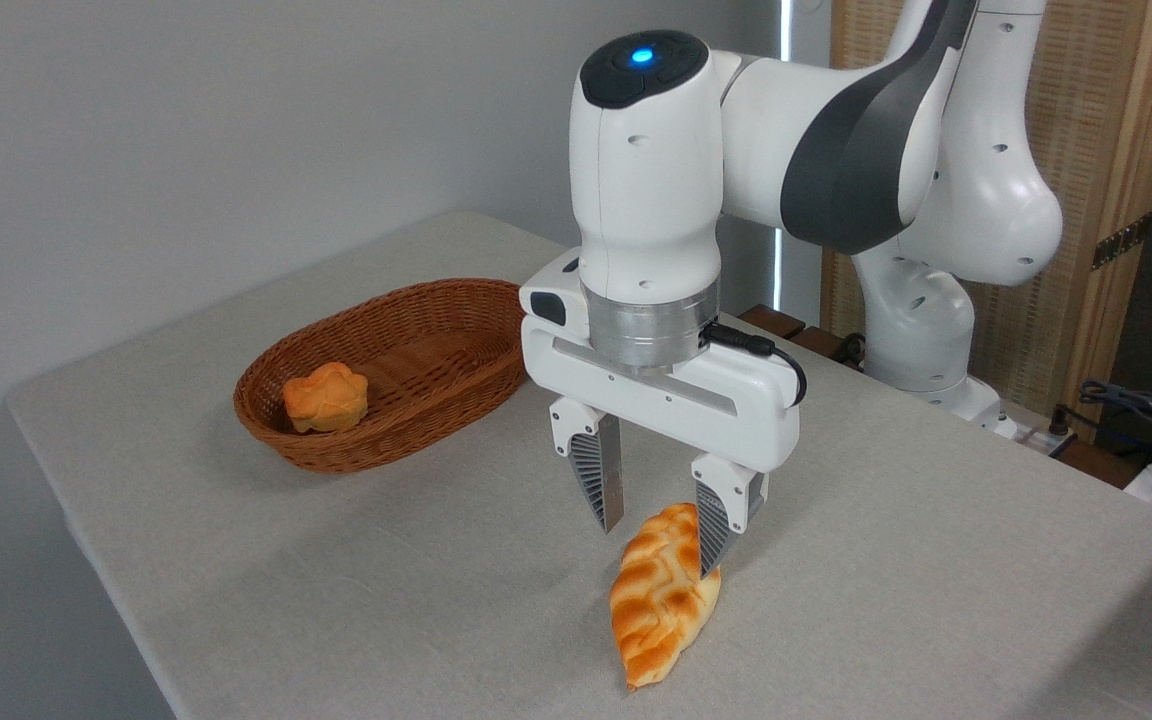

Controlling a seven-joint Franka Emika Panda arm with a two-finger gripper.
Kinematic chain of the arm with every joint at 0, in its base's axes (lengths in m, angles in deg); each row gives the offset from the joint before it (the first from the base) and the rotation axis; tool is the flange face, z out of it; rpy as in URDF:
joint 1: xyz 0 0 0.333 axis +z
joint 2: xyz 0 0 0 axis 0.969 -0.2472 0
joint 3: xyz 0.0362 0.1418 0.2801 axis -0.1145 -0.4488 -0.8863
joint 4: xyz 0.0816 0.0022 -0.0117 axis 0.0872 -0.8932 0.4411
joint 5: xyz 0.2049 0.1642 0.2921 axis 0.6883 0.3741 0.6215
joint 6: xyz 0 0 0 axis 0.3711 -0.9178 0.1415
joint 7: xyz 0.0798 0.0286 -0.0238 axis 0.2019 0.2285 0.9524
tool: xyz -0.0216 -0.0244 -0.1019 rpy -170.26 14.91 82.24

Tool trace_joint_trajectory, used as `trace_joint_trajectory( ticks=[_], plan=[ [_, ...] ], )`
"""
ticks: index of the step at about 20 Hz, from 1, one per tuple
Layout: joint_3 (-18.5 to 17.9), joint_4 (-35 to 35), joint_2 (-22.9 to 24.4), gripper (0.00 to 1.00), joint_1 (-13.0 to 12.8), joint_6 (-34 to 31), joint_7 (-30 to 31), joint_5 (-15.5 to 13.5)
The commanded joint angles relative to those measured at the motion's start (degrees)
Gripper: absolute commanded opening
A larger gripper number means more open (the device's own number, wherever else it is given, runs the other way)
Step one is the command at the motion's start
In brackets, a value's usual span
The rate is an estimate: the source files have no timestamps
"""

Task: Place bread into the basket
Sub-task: 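Lower the gripper around the braided roll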

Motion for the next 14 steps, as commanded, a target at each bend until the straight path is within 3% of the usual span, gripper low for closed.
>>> trace_joint_trajectory(
  ticks=[1,14],
  plan=[
    [-0.9,-1.15,1.49,1.0,-0.79,1.09,0.12,-0.61],
    [-0.99,-3.7,0.88,1.0,-0.88,3.19,-0.14,-0.52]
  ],
)
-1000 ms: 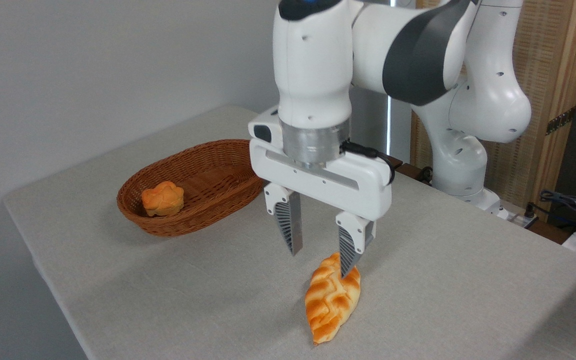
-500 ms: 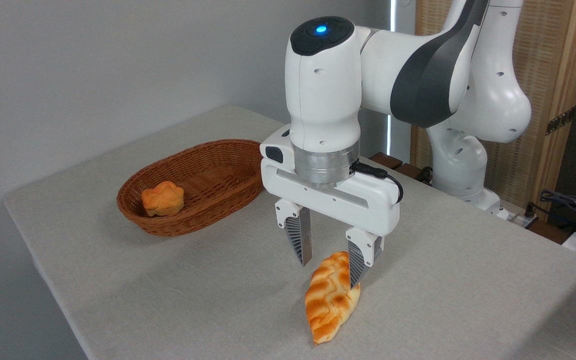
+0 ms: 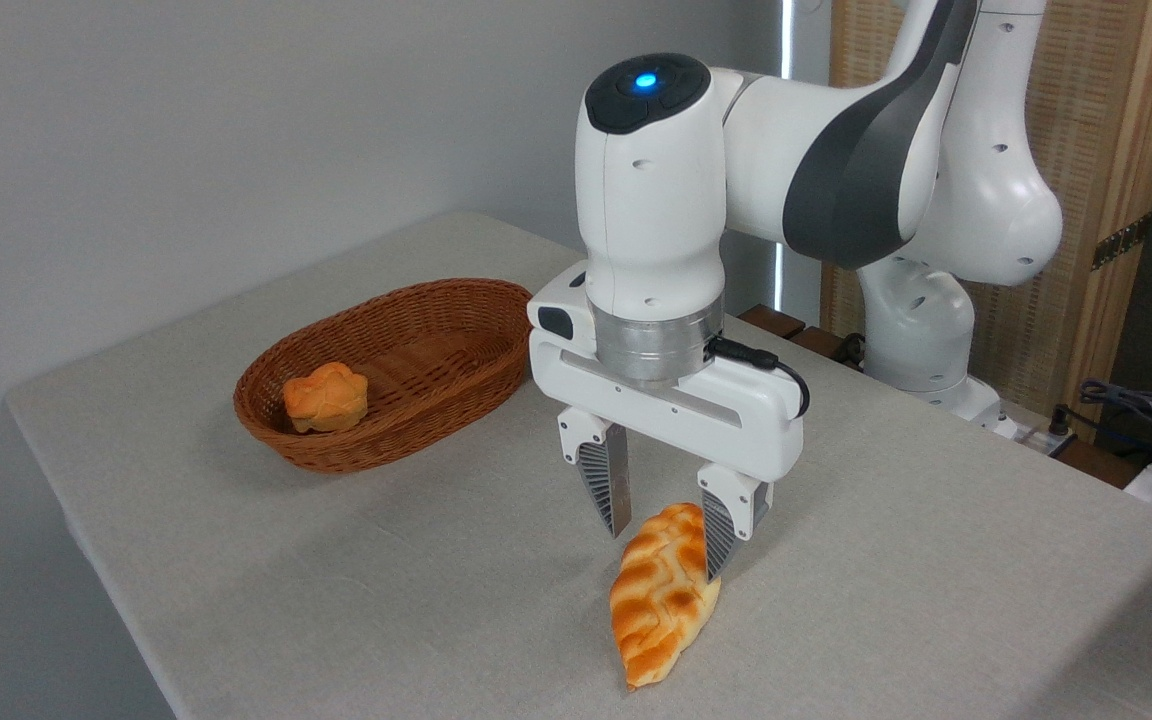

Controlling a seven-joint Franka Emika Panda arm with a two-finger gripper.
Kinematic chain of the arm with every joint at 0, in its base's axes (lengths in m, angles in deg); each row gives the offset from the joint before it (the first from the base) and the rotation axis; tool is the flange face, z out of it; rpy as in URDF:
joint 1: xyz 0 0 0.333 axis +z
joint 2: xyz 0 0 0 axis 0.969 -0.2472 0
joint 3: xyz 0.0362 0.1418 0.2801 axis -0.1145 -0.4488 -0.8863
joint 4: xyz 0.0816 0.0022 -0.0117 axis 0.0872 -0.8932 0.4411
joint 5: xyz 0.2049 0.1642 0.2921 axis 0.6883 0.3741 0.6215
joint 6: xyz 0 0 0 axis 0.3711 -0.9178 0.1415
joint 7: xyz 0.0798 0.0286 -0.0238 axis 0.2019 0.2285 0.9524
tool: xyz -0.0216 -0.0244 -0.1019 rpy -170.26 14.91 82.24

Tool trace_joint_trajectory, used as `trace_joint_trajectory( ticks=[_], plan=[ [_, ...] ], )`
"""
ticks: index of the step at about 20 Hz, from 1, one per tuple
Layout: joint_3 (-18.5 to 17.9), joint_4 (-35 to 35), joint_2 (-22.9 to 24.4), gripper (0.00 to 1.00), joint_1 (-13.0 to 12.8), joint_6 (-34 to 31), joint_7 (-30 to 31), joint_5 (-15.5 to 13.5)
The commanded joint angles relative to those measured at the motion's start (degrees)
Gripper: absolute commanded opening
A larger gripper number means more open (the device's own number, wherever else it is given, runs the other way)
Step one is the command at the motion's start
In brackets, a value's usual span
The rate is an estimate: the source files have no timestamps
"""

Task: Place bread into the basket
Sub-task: 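Lower the gripper around the braided roll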

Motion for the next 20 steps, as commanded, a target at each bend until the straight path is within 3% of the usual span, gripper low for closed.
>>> trace_joint_trajectory(
  ticks=[1,20],
  plan=[
    [-0.97,-1.71,0.83,1.0,-0.93,2.55,-0.13,-0.52],
    [-2.02,-4.16,0.3,1.0,-1.02,2.81,-2.51,-0.08]
  ],
)
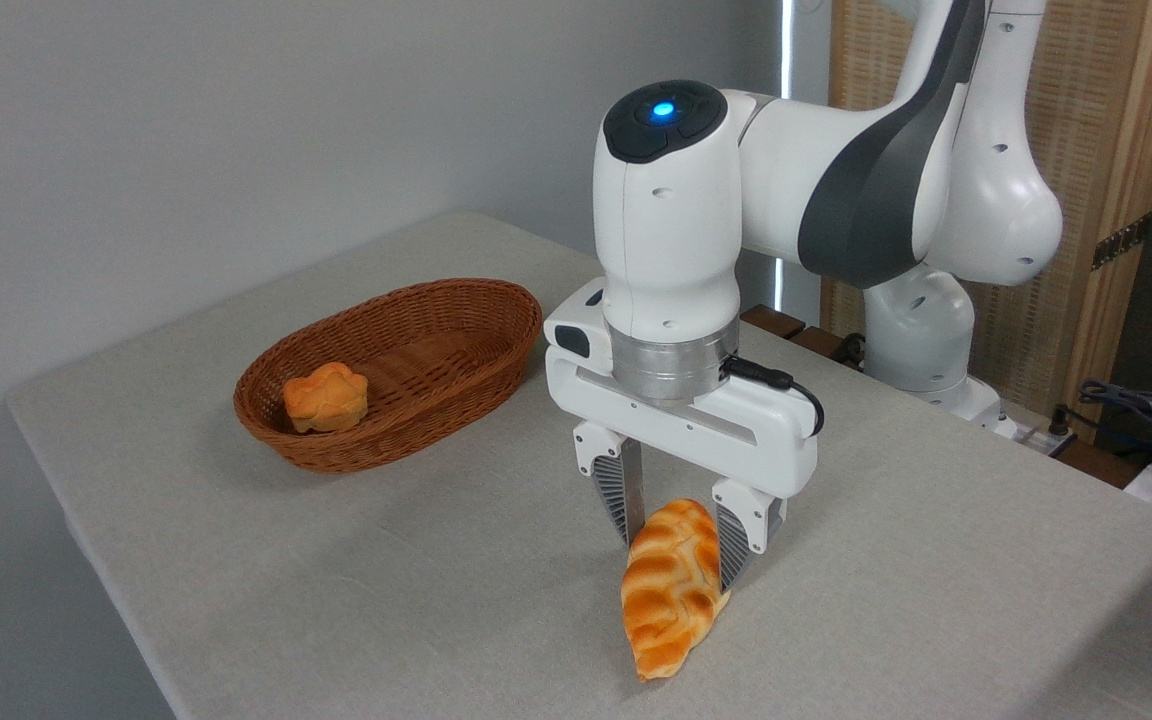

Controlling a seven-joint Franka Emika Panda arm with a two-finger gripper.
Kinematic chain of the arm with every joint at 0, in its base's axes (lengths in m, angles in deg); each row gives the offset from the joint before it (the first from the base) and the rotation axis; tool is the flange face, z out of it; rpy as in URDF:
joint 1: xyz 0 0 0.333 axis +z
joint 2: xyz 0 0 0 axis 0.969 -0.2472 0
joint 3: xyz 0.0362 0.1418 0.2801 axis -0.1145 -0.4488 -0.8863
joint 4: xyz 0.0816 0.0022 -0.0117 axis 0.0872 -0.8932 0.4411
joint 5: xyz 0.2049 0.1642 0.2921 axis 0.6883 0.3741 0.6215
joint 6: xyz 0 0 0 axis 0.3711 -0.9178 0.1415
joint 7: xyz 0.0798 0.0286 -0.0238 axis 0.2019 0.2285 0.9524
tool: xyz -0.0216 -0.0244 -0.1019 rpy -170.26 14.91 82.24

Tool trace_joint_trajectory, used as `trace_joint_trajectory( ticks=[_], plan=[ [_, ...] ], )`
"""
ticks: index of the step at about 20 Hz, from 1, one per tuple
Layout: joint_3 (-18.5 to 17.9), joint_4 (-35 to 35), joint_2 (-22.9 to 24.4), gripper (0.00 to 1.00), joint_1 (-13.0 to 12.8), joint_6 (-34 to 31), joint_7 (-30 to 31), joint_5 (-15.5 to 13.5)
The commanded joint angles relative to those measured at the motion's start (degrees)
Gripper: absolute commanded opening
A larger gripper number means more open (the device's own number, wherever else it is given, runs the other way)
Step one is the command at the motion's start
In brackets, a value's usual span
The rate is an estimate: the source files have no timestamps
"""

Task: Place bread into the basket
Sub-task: 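Lower the gripper around the braided roll, then close the gripper on the braided roll and lift it, then carry the braided roll over the woven basket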

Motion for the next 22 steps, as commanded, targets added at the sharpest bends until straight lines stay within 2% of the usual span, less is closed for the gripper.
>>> trace_joint_trajectory(
  ticks=[1,2,5,8,22],
  plan=[
    [-1.09,-2.57,0.31,0.99,-1.09,2.16,-1.26,-0.09],
    [-1.09,-2.57,0.31,0.96,-1.09,2.51,-1.26,-0.09],
    [-1.09,-2.57,0.05,0.63,-1.18,3.3,-1.35,-0.17],
    [-1.09,-2.57,0.05,0.5,-1.18,3.3,-1.7,-0.17],
    [-1.09,-2.14,0.14,0.49,-1.27,3.22,-1.7,-0.7]
  ],
)
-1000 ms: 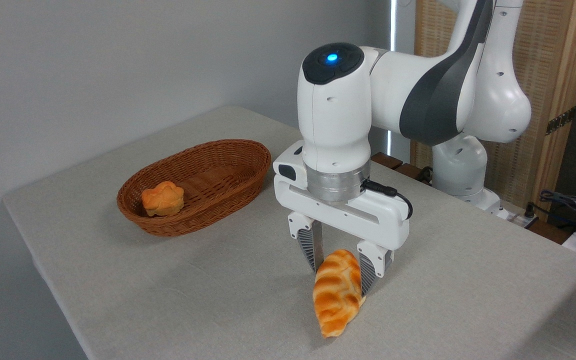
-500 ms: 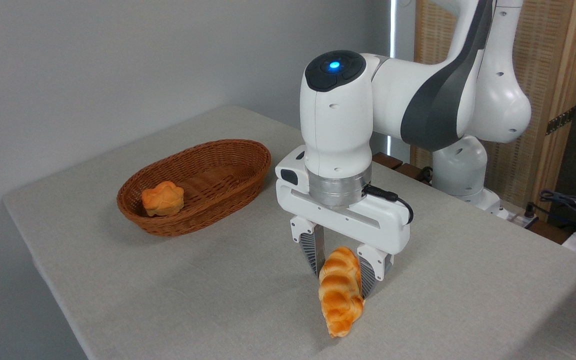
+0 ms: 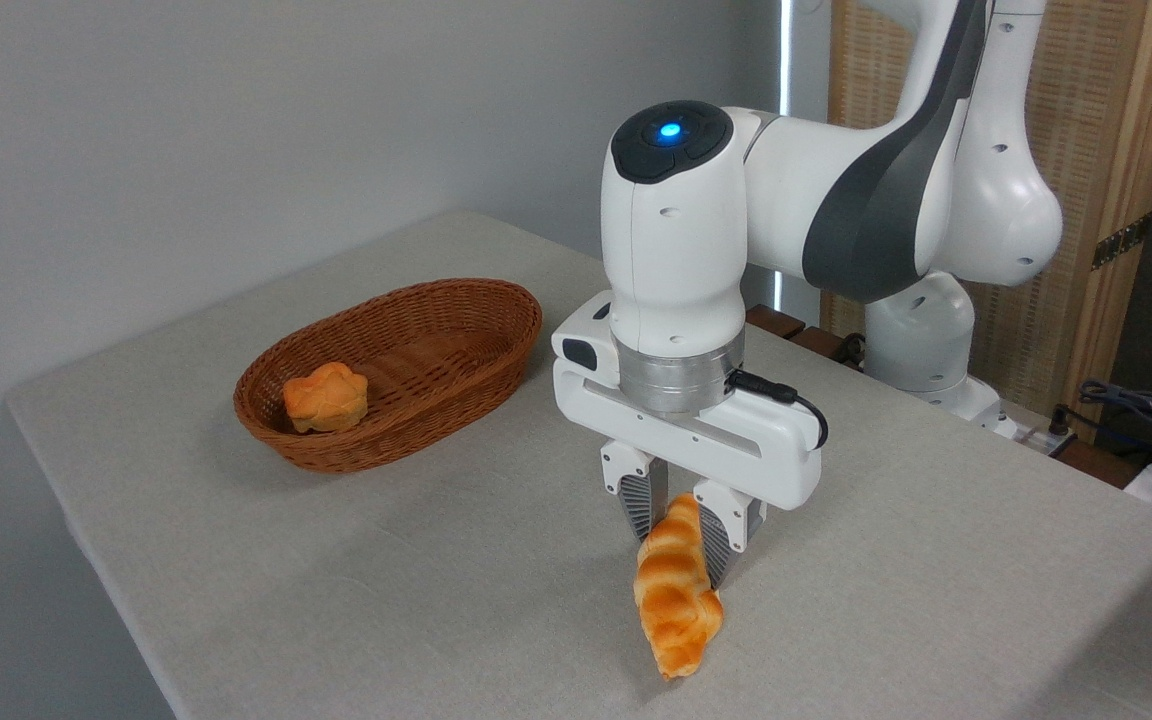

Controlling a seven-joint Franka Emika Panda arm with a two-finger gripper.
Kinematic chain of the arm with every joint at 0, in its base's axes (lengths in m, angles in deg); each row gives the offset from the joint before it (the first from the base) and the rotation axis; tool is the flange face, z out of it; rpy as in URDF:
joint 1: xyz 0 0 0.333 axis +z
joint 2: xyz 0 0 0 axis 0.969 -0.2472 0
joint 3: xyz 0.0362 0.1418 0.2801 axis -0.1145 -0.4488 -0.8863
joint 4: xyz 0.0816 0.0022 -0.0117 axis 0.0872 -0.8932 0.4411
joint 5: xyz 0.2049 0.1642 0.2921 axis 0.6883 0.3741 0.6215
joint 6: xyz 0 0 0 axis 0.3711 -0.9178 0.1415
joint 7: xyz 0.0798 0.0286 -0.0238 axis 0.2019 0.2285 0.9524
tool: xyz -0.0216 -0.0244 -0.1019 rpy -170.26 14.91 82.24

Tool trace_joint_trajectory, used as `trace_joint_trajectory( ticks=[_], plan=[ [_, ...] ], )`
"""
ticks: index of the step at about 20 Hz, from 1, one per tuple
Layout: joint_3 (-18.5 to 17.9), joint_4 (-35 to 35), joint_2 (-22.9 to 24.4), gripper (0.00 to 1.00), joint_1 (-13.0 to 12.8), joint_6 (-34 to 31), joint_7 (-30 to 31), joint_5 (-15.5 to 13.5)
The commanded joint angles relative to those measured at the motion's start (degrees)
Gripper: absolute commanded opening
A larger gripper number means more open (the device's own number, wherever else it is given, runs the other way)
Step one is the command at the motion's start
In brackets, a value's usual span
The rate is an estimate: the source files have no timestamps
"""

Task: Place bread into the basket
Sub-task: 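Carry the braided roll over the woven basket, then open the gripper to drop the roll beside the bun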

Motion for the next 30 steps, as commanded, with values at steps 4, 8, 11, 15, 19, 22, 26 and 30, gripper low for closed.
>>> trace_joint_trajectory(
  ticks=[4,8,11,15,19,22,26,30],
  plan=[
    [-0.53,2.81,0.52,0.51,-4.7,0.59,-0.33,-0.93],
    [0.09,10.37,0.69,0.56,-11.02,-8.0,7.11,-2.59],
    [5.08,15.47,0.87,0.58,-14.9,-16.18,14.84,-2.95],
    [16.5,17.77,0.69,0.59,-16.05,-17.18,26.36,-5.49],
    [23.46,18.74,0.34,0.68,-16.05,-16.56,30.95,-6.38],
    [26.19,18.74,-0.01,0.72,-16.05,-11.4,35.33,-7.69],
    [27.16,18.74,-1.15,0.79,-16.05,-8.39,37.55,-7.52],
    [26.28,19.0,-0.89,1.0,-15.52,-9.17,37.38,-7.17]
  ],
)
